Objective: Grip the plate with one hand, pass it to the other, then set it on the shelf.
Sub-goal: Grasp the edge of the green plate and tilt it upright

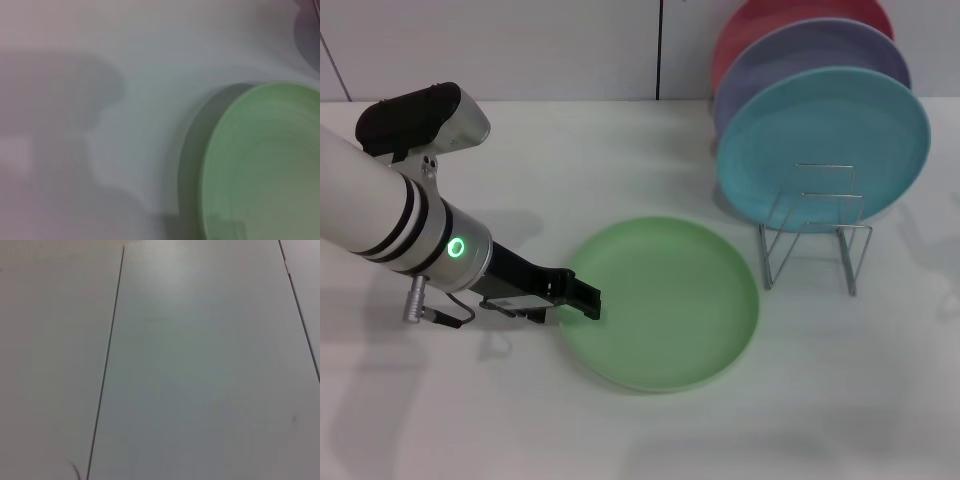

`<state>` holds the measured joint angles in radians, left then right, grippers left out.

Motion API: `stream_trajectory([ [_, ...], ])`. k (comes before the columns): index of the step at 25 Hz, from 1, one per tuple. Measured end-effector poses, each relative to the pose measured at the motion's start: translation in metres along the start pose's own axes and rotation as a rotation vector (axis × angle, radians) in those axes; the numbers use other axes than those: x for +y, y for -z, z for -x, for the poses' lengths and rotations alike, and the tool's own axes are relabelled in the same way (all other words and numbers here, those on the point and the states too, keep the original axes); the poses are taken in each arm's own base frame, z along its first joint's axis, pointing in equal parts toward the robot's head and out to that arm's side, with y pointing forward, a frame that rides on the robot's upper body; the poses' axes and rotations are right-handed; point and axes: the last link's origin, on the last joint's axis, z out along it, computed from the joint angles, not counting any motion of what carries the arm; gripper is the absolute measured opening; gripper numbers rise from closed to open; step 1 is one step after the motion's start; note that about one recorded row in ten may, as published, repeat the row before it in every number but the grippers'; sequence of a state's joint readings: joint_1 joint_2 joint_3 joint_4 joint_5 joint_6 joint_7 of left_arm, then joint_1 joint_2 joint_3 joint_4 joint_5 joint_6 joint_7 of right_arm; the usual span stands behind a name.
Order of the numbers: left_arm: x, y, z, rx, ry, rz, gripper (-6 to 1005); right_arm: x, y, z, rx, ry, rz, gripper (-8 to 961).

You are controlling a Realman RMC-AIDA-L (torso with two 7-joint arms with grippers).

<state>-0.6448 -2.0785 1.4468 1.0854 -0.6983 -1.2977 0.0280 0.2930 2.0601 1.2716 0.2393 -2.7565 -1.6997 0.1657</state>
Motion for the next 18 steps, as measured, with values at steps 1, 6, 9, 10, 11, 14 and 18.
stream_trajectory([
  [1, 0.0, 0.0, 0.0, 0.0, 0.0, 0.0, 744, 0.0, 0.0001, 0.0, 0.0, 0.0, 0.0, 713],
  [6, 0.0021, -0.001, 0.0007, -0.002, -0.004, 0.009, 713, -0.0004, 0.0, 0.0001, 0.0, 0.001, 0.0, 713],
  [9, 0.0023, -0.0013, 0.0009, -0.003, -0.006, 0.009, 694, -0.0008, -0.0001, 0.0004, -0.001, 0.002, 0.001, 713],
  [10, 0.0023, -0.0015, 0.001, -0.003, -0.007, 0.008, 688, -0.0008, -0.0001, 0.0004, -0.001, 0.002, 0.001, 713],
  [11, 0.0023, -0.0016, 0.0011, -0.004, -0.008, 0.008, 682, -0.0007, -0.0001, 0.0006, -0.003, 0.002, 0.001, 713],
  [14, 0.0031, -0.0026, 0.002, -0.008, -0.015, 0.006, 663, -0.0005, 0.0002, 0.002, -0.012, 0.002, 0.002, 713],
  [18, 0.0038, -0.0034, 0.0027, -0.011, -0.019, 0.004, 638, -0.0006, 0.0005, 0.0025, -0.015, 0.002, 0.002, 713],
])
